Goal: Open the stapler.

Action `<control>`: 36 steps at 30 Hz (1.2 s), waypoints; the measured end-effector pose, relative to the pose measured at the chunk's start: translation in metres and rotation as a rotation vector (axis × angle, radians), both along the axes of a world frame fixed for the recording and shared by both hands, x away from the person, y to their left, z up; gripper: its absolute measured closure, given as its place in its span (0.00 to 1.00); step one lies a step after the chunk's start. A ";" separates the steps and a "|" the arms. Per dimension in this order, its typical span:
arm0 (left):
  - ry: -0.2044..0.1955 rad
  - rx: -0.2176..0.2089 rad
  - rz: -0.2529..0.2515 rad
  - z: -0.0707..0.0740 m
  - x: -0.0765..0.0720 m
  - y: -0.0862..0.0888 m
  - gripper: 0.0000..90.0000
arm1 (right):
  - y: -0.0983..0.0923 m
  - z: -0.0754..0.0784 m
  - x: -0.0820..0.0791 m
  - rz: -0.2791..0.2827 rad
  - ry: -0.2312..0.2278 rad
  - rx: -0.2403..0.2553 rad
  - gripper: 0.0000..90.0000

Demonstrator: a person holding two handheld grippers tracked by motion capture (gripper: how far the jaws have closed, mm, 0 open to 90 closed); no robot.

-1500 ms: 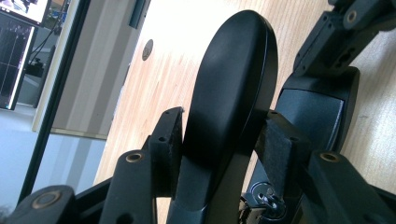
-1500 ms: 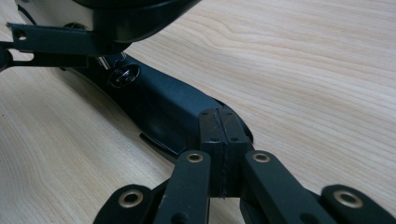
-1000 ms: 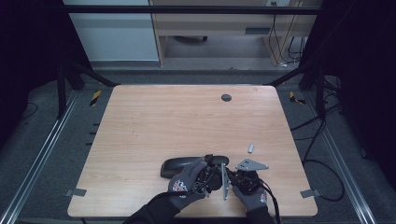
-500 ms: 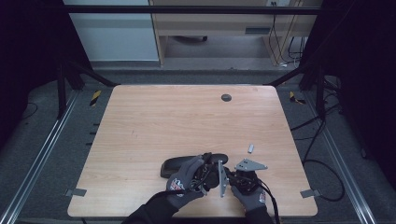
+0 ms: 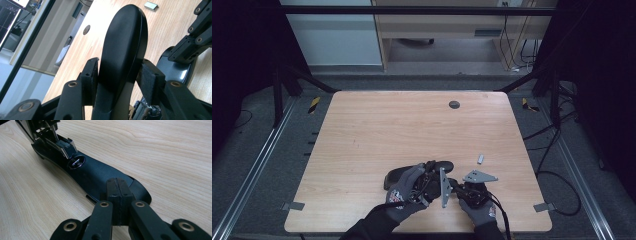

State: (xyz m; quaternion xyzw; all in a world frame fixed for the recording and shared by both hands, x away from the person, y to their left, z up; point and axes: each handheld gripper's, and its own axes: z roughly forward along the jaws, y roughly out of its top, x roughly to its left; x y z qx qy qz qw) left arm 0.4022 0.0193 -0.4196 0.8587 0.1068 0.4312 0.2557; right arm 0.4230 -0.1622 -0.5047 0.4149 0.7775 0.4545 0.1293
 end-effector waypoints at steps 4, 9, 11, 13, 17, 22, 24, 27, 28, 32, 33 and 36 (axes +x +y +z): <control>-0.004 -0.013 0.004 0.004 0.000 0.003 0.60 | 0.000 0.000 0.000 -0.002 0.002 0.001 1.00; 0.001 -0.043 0.008 0.009 0.000 0.008 0.60 | 0.000 0.000 0.000 -0.005 -0.001 -0.001 1.00; 0.004 -0.054 0.009 0.011 0.000 0.011 0.60 | 0.000 0.000 -0.001 -0.006 0.003 -0.001 1.00; 0.006 -0.078 0.013 0.015 0.001 0.016 0.61 | 0.000 0.000 -0.001 -0.007 0.002 -0.001 1.00; 0.007 -0.101 0.018 0.019 0.001 0.021 0.61 | 0.000 0.000 0.000 -0.008 0.002 -0.001 1.00; 0.011 -0.131 0.024 0.023 0.001 0.026 0.61 | 0.000 0.001 -0.001 -0.009 0.003 -0.001 1.00; 0.010 -0.146 0.027 0.025 0.001 0.028 0.61 | 0.000 0.001 -0.001 -0.013 0.003 -0.001 1.00; 0.000 -0.150 0.032 0.028 0.000 0.032 0.61 | 0.001 0.001 -0.001 -0.016 0.006 0.004 1.00; -0.004 -0.153 0.038 0.029 -0.001 0.034 0.62 | 0.001 0.001 -0.001 -0.016 0.006 0.004 1.00; -0.010 -0.172 0.046 0.034 -0.002 0.041 0.63 | 0.000 0.000 0.000 -0.017 0.002 -0.006 1.00; -0.010 -0.179 0.046 0.035 -0.002 0.042 0.63 | 0.000 0.000 0.000 -0.016 0.002 -0.006 1.00; -0.008 -0.198 0.052 0.037 -0.002 0.047 0.63 | 0.000 0.000 0.000 -0.016 0.003 -0.005 1.00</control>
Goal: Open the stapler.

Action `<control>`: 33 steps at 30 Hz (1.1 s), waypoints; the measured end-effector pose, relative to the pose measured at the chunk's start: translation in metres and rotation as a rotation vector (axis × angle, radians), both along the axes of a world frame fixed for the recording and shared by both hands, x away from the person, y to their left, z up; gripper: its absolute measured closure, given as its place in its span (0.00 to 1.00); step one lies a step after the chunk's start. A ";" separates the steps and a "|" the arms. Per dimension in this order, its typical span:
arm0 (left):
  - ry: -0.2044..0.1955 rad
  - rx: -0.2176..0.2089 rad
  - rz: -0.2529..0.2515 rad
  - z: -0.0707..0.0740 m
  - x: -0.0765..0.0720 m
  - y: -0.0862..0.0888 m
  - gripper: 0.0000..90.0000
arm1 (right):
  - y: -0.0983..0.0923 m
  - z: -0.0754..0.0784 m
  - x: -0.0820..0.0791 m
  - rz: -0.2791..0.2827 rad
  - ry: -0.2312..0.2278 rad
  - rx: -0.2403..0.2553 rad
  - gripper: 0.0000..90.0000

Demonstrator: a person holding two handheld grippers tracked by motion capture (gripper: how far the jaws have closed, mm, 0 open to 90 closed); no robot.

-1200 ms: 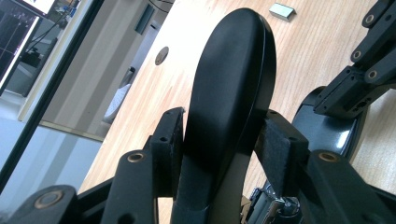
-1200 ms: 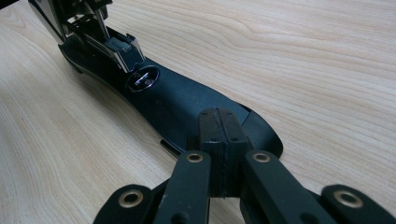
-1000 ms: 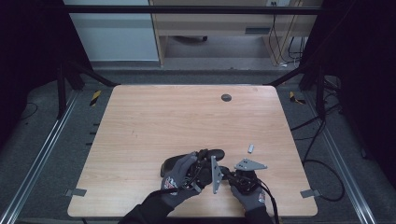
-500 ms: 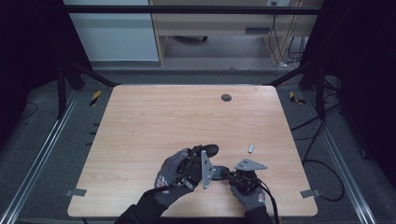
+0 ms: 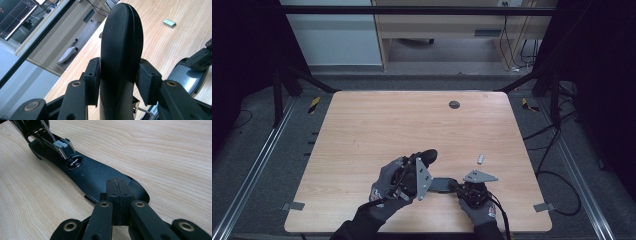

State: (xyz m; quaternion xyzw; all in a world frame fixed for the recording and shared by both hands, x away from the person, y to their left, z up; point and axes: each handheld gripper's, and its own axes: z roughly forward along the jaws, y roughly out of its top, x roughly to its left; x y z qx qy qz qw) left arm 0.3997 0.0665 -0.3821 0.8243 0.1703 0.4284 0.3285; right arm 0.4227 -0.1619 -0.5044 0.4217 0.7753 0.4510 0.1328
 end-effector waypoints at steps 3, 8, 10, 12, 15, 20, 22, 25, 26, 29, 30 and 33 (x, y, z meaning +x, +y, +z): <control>0.003 -0.024 0.006 0.003 0.000 0.005 0.64 | 0.000 0.000 0.000 0.001 0.000 0.001 1.00; 0.006 -0.071 0.015 0.007 -0.001 0.016 0.65 | 0.000 0.000 0.000 0.002 0.000 0.001 1.00; 0.009 -0.087 0.017 0.008 -0.001 0.020 0.65 | 0.000 0.000 0.000 0.002 0.000 0.000 1.00; 0.010 -0.098 0.022 0.009 -0.001 0.023 0.65 | 0.000 0.000 0.000 0.002 0.000 0.001 1.00; 0.012 -0.120 0.026 0.010 -0.001 0.027 0.65 | 0.000 0.000 0.000 0.002 0.000 0.001 1.00; 0.013 -0.139 0.031 0.012 -0.001 0.032 0.65 | 0.000 0.000 0.001 0.004 0.001 0.001 1.00; 0.014 -0.147 0.034 0.012 -0.001 0.034 0.66 | 0.000 0.000 0.001 0.003 0.002 0.001 1.00; 0.014 -0.155 0.037 0.013 -0.001 0.037 0.66 | -0.001 0.000 0.001 0.003 0.003 0.002 1.00; 0.014 -0.160 0.040 0.013 -0.001 0.038 0.66 | -0.001 0.000 0.001 0.003 0.003 0.002 1.00; 0.012 -0.169 0.046 0.014 -0.001 0.041 0.66 | -0.001 0.000 0.001 0.004 0.005 0.004 1.00; 0.013 -0.178 0.048 0.015 -0.001 0.043 0.66 | -0.001 0.000 0.001 0.003 0.005 0.004 1.00; 0.012 -0.196 0.051 0.015 -0.002 0.049 0.66 | -0.001 0.000 0.001 0.004 0.006 0.005 1.00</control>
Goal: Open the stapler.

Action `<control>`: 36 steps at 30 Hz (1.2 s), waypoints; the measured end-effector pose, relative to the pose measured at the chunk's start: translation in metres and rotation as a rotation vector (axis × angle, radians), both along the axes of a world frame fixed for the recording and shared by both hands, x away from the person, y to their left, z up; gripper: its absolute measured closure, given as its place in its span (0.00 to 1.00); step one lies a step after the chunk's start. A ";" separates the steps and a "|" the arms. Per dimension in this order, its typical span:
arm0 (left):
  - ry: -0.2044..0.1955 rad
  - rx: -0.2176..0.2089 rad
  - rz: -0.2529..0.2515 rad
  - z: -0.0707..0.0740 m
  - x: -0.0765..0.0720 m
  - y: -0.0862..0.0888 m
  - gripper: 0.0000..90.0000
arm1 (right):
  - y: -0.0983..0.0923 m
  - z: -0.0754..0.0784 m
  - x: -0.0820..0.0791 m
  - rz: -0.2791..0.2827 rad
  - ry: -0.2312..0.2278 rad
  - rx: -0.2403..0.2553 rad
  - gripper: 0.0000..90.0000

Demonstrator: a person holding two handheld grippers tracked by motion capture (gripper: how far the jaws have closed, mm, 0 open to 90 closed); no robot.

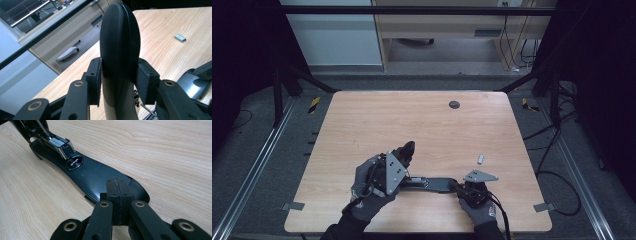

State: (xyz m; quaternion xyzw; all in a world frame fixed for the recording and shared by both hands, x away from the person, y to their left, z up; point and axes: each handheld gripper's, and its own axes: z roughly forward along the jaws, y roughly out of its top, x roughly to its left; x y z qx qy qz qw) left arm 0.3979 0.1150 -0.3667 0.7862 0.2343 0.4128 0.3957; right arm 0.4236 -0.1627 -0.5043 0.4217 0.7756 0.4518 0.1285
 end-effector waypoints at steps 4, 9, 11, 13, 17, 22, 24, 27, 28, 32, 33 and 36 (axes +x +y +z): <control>0.009 -0.026 0.007 0.002 0.000 0.007 0.66 | 0.000 0.000 0.000 -0.002 0.000 0.000 1.00; 0.018 -0.065 0.013 0.003 0.001 0.016 0.66 | 0.000 0.000 0.000 -0.001 -0.001 -0.001 1.00; 0.021 -0.080 0.017 0.003 0.001 0.019 0.66 | 0.000 0.000 0.000 0.001 -0.001 -0.001 1.00; 0.022 -0.086 0.018 0.003 0.001 0.021 0.66 | 0.000 0.000 0.000 -0.001 -0.001 -0.001 1.00; 0.024 -0.099 0.021 0.003 0.001 0.024 0.66 | 0.000 0.000 0.000 0.000 -0.001 0.000 1.00; 0.025 -0.124 0.025 0.003 0.000 0.029 0.66 | 0.000 0.000 0.000 0.001 0.000 -0.001 1.00; 0.026 -0.132 0.027 0.003 0.000 0.031 0.66 | 0.000 0.000 0.000 0.001 -0.001 -0.001 1.00; 0.030 -0.148 0.030 0.003 0.000 0.034 0.66 | 0.000 0.000 0.000 0.000 -0.001 -0.001 1.00; 0.031 -0.151 0.029 0.003 0.000 0.035 0.66 | 0.000 0.000 0.000 0.001 -0.001 -0.001 1.00; 0.032 -0.171 0.038 0.003 0.000 0.040 0.66 | 0.000 0.000 0.000 0.001 -0.001 -0.001 1.00; 0.033 -0.175 0.045 0.003 0.000 0.041 0.66 | 0.000 0.000 0.000 0.001 -0.002 -0.001 1.00; 0.043 -0.205 0.050 0.003 0.000 0.050 0.66 | 0.000 0.000 0.000 0.001 -0.002 -0.001 1.00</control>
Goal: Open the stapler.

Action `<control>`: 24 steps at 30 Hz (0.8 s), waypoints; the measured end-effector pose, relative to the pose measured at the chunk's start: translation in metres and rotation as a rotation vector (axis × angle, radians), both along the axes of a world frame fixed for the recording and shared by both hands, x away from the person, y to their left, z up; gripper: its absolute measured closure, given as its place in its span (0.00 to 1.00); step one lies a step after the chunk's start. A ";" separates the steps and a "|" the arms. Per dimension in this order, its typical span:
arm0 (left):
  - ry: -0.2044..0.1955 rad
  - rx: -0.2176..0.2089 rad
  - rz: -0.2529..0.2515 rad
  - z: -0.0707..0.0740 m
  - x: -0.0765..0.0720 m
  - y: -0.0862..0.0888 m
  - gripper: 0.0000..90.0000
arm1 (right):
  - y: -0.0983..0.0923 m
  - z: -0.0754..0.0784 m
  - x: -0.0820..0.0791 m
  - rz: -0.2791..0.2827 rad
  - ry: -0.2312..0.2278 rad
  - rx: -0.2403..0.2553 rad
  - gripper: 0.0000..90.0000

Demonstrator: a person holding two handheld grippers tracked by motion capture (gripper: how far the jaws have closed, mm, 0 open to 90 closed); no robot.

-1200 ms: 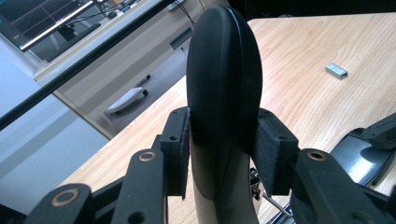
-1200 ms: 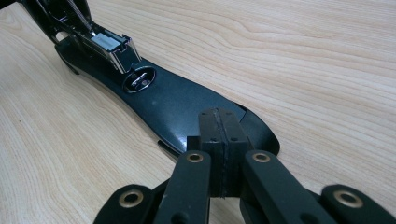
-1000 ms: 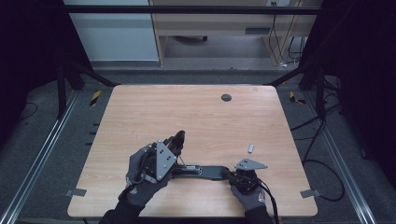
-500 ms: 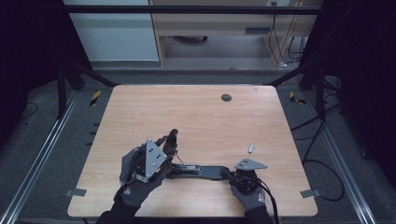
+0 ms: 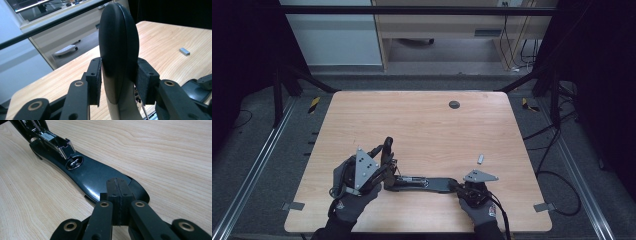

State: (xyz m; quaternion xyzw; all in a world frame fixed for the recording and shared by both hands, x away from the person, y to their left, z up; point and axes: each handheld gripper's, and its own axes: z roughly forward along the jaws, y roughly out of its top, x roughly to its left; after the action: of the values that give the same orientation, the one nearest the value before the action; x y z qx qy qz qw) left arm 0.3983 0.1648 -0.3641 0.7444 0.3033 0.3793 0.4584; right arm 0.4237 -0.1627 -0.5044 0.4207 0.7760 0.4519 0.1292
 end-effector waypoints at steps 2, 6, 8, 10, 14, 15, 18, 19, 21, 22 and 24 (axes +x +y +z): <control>0.004 -0.017 0.004 0.000 0.000 0.005 0.66 | 0.000 0.000 0.000 0.000 0.000 0.000 1.00; 0.010 -0.048 0.009 -0.002 0.000 0.012 0.66 | 0.000 0.000 0.000 -0.001 -0.001 0.000 1.00; 0.010 -0.058 0.011 -0.002 0.000 0.014 0.66 | 0.000 0.000 0.000 -0.001 -0.001 0.000 1.00; 0.012 -0.062 0.011 -0.002 0.000 0.016 0.66 | 0.000 0.000 0.000 -0.001 0.000 0.001 1.00; 0.014 -0.070 0.011 -0.003 0.000 0.018 0.66 | 0.000 0.000 0.000 -0.001 -0.001 0.001 1.00; 0.016 -0.075 0.012 -0.003 0.000 0.020 0.66 | 0.000 0.000 0.000 0.000 0.004 0.004 1.00; 0.020 -0.088 0.014 -0.004 0.000 0.023 0.66 | 0.000 0.000 0.000 0.001 0.005 0.005 1.00; 0.020 -0.090 0.014 -0.004 0.000 0.024 0.66 | 0.000 0.000 0.000 0.001 0.005 0.005 1.00; 0.020 -0.097 0.016 -0.004 0.000 0.026 0.66 | 0.000 0.000 0.000 0.001 0.005 0.005 1.00; 0.022 -0.104 0.018 -0.005 0.000 0.027 0.66 | 0.000 0.000 0.000 0.001 0.001 0.002 1.00; 0.022 -0.110 0.019 -0.005 0.000 0.029 0.66 | 0.000 0.000 0.000 0.001 0.001 0.002 1.00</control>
State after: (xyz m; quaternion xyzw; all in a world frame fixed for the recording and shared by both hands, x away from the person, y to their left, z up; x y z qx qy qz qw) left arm 0.3979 0.1934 -0.3690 0.7193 0.3357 0.3581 0.4916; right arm 0.4240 -0.1631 -0.5045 0.4206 0.7757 0.4526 0.1282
